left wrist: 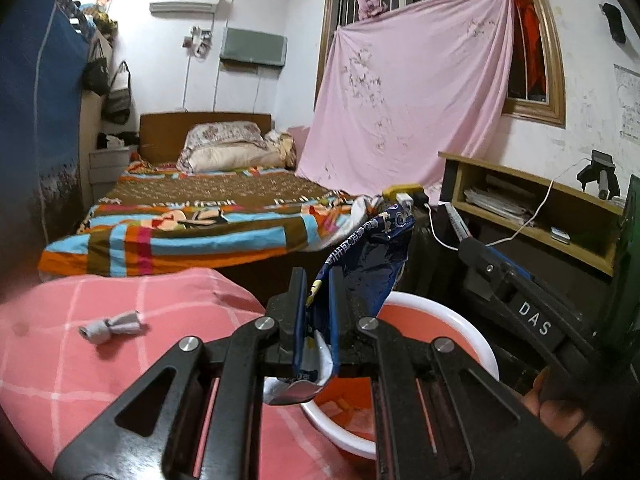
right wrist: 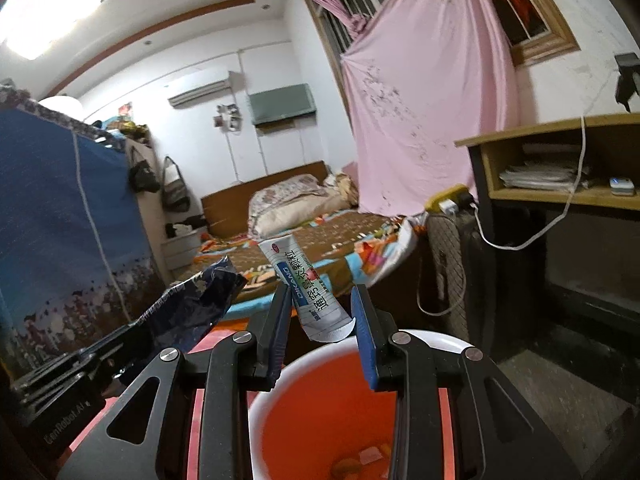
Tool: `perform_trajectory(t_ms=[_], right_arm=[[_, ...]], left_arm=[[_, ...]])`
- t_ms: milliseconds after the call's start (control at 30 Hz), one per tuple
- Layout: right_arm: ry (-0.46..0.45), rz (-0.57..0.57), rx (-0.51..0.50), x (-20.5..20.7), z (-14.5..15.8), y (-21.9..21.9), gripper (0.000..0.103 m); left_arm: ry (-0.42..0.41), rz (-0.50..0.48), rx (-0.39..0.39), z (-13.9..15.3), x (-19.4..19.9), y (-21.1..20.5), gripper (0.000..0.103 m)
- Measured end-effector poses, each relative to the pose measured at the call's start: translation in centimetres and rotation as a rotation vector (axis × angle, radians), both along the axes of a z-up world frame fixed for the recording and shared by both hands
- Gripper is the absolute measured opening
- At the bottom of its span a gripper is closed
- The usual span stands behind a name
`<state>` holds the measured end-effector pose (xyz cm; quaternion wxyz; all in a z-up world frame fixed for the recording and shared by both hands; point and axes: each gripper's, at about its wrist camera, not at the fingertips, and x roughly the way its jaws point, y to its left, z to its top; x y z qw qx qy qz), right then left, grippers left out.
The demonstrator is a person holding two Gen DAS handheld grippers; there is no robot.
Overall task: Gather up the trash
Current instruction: 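Carry the blue wrapper and toothpaste tube to the bucket and release both, then move both tools back over the bedspread toward the remaining trash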
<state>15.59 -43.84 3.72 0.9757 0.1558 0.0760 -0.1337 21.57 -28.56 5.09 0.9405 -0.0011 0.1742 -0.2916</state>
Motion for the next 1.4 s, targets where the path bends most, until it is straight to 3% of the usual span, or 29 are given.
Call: perform_trajectory(t_ms=[567, 867, 1067, 1267, 1333, 1400], right_arm=[[0.113, -0.053, 0.091, -0.1, -1.6, -2.3, 0.031], [0.127, -0.058, 0.091, 0.1, -1.7, -2.4, 0.043], [0.123, -0.062, 0.071, 0.2, -1.4, -2.0, 0.045], [0.067, -0.056, 0.01, 0.1, -0.6, -0.9, 0.049], [0.048, -0.05, -0.014, 0.2, -0.3, -0.2, 0.054], [0.025, -0.038, -0.036, 0.2, 0.0, 0.5, 0.067]], left_arm=[[0.219, -0.068, 0.019, -2.3, 2.2, -3.3, 0.0], [0.299, -0.066, -0.003, -2.9, 2.9, -3.0, 0.004], [0.296, -0.018, -0.043, -2.3, 3.2, -1.5, 0.01], [0.227, 0.051, -0.056, -1.3, 3.0, 0.7, 0.022], [0.196, 0.078, -0.052, -0.9, 3.0, 1.6, 0.028], [0.16, 0.111, -0.047, -0.4, 2.8, 2.7, 0.034]])
